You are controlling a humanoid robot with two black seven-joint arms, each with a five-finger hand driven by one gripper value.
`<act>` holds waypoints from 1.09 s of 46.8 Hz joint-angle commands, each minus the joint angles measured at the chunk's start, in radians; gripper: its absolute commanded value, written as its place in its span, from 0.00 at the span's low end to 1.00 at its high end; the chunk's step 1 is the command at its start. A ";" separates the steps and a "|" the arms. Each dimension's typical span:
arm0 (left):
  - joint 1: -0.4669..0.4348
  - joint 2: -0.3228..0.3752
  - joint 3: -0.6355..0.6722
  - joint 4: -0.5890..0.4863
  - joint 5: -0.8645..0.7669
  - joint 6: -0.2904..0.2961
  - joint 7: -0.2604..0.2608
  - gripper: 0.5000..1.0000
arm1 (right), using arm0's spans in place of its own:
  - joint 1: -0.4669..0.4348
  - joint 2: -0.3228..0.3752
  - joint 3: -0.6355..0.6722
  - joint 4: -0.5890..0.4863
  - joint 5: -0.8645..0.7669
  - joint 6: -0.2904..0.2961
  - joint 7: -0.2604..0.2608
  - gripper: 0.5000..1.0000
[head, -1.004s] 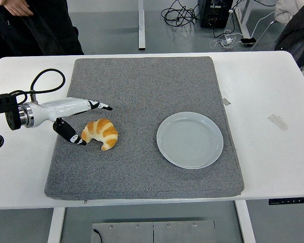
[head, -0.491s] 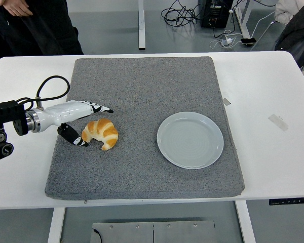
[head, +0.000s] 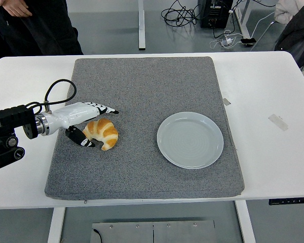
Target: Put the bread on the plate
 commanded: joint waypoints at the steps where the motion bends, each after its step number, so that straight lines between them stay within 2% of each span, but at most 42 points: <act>1: 0.001 -0.006 0.002 0.001 -0.002 0.000 0.001 0.94 | 0.001 0.000 0.000 0.000 0.000 0.000 0.000 1.00; 20: 0.001 -0.007 0.002 0.006 0.000 0.014 0.000 0.91 | 0.000 0.000 0.000 0.000 0.000 0.000 0.000 1.00; 34: 0.003 -0.021 0.003 0.018 0.021 0.046 0.000 0.69 | 0.000 0.000 0.000 0.000 0.000 0.000 0.001 1.00; 36: 0.003 -0.024 0.003 0.020 0.021 0.047 0.000 0.62 | 0.000 0.000 0.000 0.000 0.000 0.000 0.000 1.00; 38: 0.003 -0.027 0.003 0.020 0.021 0.054 0.000 0.48 | 0.000 0.000 0.000 0.001 0.000 0.000 0.000 1.00; 42: 0.010 -0.029 0.003 0.021 0.020 0.055 0.000 0.18 | 0.000 0.000 0.000 0.000 0.000 0.000 0.000 1.00; 44: 0.015 -0.027 0.003 0.024 0.020 0.055 0.000 0.00 | 0.000 0.000 0.000 0.000 0.000 0.000 0.000 1.00; 51: 0.013 -0.029 0.002 0.024 0.018 0.055 -0.023 0.00 | 0.001 0.000 0.000 0.000 0.000 0.000 0.000 1.00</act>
